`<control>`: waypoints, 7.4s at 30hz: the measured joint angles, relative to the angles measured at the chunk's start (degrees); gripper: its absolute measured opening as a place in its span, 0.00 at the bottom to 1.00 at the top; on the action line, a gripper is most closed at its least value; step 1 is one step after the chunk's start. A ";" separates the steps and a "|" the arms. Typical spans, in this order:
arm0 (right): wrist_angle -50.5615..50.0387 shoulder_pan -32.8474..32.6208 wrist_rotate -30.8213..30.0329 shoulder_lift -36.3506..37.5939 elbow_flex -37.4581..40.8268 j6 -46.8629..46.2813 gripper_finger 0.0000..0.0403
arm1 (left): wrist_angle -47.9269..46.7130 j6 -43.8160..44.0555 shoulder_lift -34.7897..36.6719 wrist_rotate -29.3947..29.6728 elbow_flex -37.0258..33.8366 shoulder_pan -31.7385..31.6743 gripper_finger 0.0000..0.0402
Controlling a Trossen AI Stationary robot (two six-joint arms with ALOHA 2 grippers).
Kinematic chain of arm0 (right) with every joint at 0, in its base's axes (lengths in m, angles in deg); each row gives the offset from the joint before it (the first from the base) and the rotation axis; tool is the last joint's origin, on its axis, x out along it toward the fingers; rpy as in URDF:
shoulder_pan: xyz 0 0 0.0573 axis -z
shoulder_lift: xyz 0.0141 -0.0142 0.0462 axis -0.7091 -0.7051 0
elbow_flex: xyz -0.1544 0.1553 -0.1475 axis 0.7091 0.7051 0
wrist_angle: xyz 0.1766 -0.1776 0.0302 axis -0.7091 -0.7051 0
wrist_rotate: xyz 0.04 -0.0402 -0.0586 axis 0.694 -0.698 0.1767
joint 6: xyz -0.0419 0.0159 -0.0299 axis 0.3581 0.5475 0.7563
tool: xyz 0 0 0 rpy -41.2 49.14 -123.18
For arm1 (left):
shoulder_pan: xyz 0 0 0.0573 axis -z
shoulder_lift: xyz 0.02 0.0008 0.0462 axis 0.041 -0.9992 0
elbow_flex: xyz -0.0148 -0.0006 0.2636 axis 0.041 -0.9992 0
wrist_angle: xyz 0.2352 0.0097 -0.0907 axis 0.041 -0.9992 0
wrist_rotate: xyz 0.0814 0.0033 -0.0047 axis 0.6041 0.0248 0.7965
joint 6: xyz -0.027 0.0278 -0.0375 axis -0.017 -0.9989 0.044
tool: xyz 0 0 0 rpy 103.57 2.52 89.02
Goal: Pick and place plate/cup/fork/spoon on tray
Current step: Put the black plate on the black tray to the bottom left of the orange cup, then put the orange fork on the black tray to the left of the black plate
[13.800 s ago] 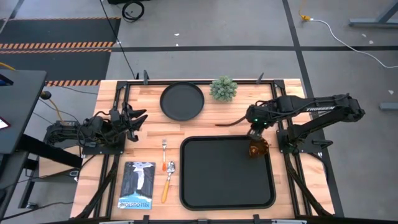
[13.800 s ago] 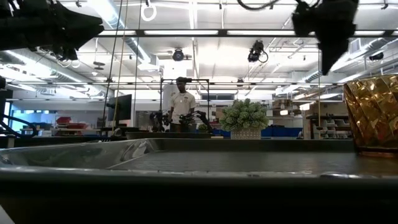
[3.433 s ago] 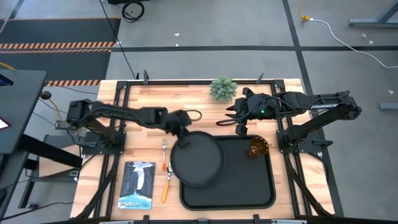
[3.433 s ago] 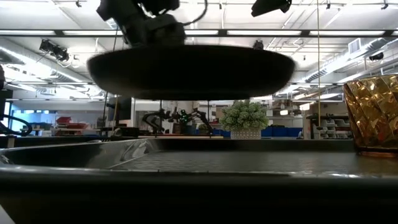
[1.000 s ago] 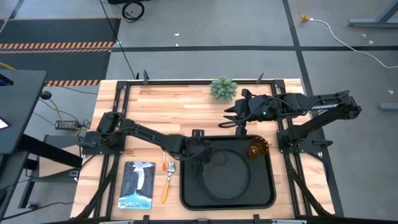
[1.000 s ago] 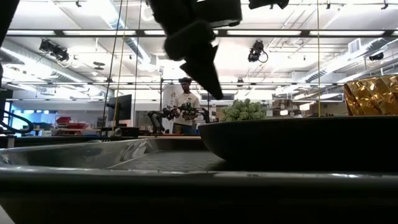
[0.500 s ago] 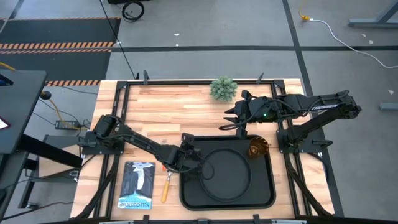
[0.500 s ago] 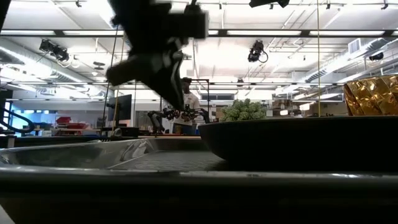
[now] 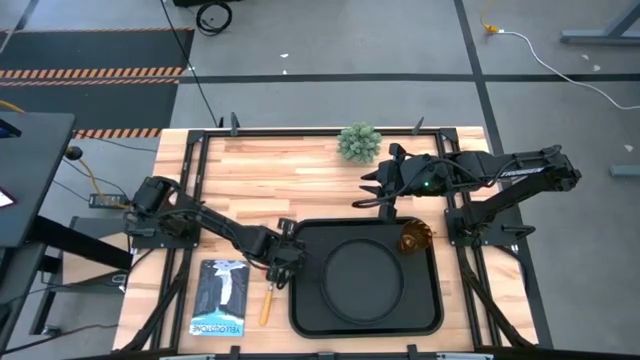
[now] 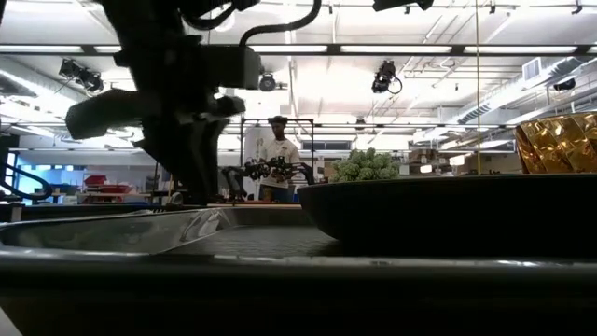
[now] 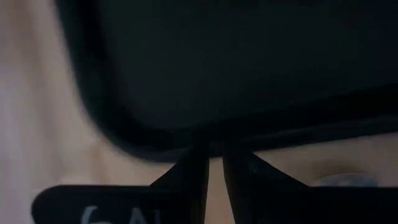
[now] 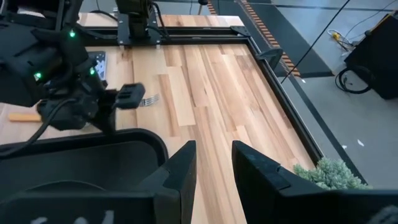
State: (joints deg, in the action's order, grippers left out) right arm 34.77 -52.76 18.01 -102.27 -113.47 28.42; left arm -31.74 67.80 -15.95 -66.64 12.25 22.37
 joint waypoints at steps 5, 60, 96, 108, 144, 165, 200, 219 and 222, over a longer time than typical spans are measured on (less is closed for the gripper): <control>0.04 0.17 0.02 0.00 0.00 0.17 0.27 | 6.47 -0.13 -0.02 -3.16 -0.23 -0.29 0.13; 2.02 0.24 0.39 -0.02 0.00 2.96 0.27 | 40.94 -6.85 -9.98 -20.61 0.27 -6.28 0.13; 7.11 -0.70 0.20 -4.40 0.19 8.88 0.27 | 1.56 42.94 21.11 5.96 -14.99 -3.38 0.13; 4.72 -2.58 -14.97 -2.41 7.90 10.13 0.26 | -3.24 69.09 20.08 12.58 -11.04 -0.52 0.13; 53.02 -20.50 -26.10 25.64 50.09 32.08 0.16 | -28.93 95.74 3.63 -0.72 2.86 -0.34 0.22; 54.25 -20.37 -24.62 25.97 50.38 33.39 0.16 | -24.66 81.67 0.41 -0.45 2.79 -3.54 0.33; 54.34 -20.57 -21.72 25.97 50.36 31.89 0.16 | -28.96 95.23 -4.43 -1.62 0.45 -0.33 0.40; 55.25 -20.48 -21.47 25.21 50.31 31.93 0.16 | -9.93 97.85 14.73 -0.74 -18.02 -0.98 0.30; 56.22 -20.32 -21.41 25.01 50.30 32.10 0.16 | -7.56 97.49 14.83 -2.72 -17.63 -0.99 0.29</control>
State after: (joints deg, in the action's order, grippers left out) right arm 91.00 -73.07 -3.40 -77.26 -63.17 60.52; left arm -39.30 165.29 -1.12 -69.36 -5.38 21.38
